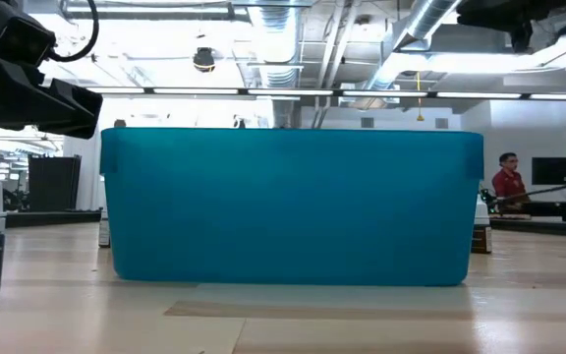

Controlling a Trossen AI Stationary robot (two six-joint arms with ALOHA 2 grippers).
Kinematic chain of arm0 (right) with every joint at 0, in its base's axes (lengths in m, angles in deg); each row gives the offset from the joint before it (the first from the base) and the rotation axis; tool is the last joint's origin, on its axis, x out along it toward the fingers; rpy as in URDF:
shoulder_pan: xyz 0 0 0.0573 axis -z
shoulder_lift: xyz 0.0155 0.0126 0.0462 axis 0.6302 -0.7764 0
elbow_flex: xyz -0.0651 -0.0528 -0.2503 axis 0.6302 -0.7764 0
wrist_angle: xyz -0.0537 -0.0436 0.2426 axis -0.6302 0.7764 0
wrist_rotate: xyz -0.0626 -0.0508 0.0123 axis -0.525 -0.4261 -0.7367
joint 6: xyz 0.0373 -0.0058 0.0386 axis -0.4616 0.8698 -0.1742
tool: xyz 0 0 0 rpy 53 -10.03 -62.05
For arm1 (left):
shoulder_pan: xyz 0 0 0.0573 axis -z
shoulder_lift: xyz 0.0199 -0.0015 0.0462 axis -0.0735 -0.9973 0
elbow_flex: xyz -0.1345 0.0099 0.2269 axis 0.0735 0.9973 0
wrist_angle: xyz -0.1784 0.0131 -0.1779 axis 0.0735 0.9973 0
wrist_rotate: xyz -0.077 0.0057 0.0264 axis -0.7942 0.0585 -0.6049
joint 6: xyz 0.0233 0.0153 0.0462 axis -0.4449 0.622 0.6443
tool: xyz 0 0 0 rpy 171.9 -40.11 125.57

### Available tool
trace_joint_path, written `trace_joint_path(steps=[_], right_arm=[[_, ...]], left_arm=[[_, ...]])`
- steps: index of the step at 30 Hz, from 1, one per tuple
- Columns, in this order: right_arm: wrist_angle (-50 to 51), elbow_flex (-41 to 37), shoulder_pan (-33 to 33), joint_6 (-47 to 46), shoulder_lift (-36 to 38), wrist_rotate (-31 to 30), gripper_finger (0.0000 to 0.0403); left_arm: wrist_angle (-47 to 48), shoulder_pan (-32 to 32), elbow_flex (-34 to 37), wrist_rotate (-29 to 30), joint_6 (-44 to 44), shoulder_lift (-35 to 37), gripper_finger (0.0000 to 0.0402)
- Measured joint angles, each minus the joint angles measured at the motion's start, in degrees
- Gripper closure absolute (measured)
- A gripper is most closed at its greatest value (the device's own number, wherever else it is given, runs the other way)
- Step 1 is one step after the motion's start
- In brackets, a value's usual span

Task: Pick & Place food coloring
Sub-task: Put the big pink food coloring bottle into the blue container

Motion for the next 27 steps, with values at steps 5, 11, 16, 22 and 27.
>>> trace_joint_path(steps=[5,11,16,22,27], right_arm=[[7.7,5.6,0.0,-2.3,-7.2,0.1,0.0333],[13.9,10.3,0.0,-3.8,-15.0,0.1,0.0333],[15.4,12.0,0.0,-3.8,-19.7,0.1,0.0333],[15.2,13.8,0.0,-3.8,-25.5,0.2,0.0333],[15.1,14.9,0.0,-3.8,-29.2,0.4,0.0333]], left_arm=[[0.0,0.0,0.0,0.0,0.0,0.0,0.0314],[-0.1,0.0,0.0,0.1,0.0,0.0,0.0314],[-0.3,0.0,0.0,0.2,0.0,0.0,0.0314],[-0.4,0.0,0.0,0.2,0.0,0.0,0.0314],[-0.5,0.0,0.0,0.2,-0.1,0.0,0.0314]])
